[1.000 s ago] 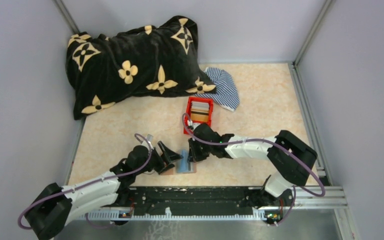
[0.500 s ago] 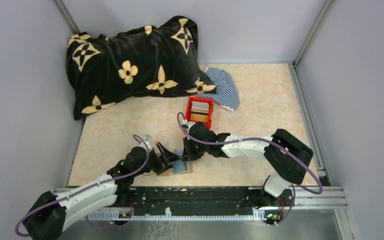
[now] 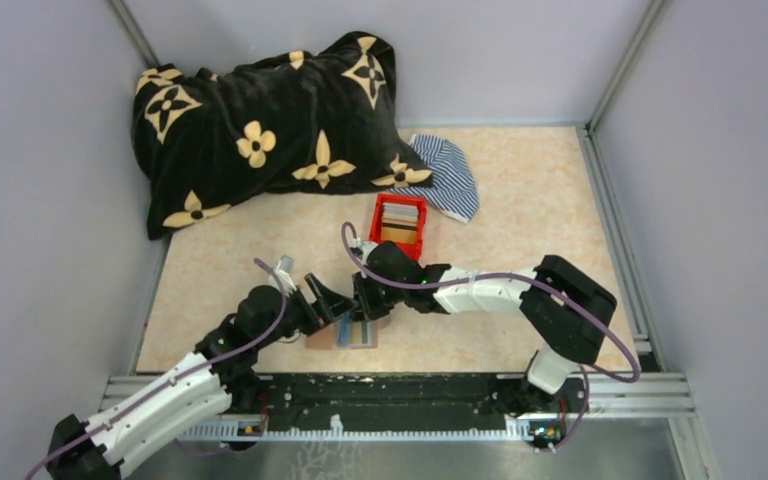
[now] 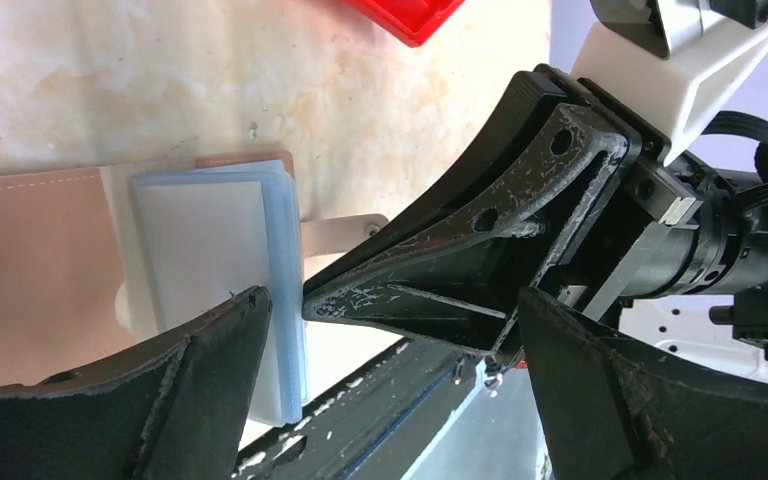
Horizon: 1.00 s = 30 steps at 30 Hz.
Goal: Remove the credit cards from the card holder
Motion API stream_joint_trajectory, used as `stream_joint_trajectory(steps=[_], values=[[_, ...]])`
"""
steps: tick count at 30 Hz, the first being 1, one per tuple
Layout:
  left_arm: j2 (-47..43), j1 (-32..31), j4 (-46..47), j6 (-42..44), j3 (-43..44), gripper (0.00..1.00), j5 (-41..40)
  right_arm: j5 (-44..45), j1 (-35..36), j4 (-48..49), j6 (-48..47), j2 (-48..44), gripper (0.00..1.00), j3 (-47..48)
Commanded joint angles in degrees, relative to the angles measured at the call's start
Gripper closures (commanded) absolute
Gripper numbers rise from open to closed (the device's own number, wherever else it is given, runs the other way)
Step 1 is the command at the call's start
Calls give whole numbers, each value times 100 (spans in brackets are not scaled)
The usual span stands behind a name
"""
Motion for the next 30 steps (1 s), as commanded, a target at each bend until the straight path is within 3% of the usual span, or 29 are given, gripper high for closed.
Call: stream_joint_trajectory(steps=[1, 10, 19, 22, 30], values=[[-289, 10, -710, 63, 226, 1, -268, -138, 84, 353, -35, 383, 100, 287], [-1023, 4, -1909, 319, 950, 2, -625, -308, 163, 531, -56, 721, 100, 580], [-520, 8, -2683, 403, 1070, 1, -911, -107, 167, 320, -96, 835, 100, 634], [-384, 6, -2856, 145, 794, 1, -707, -57, 165, 244, -129, 861, 100, 599], [-1409, 4, -3626, -253, 97, 2, -1040, 93, 153, 96, -172, 936, 100, 574]])
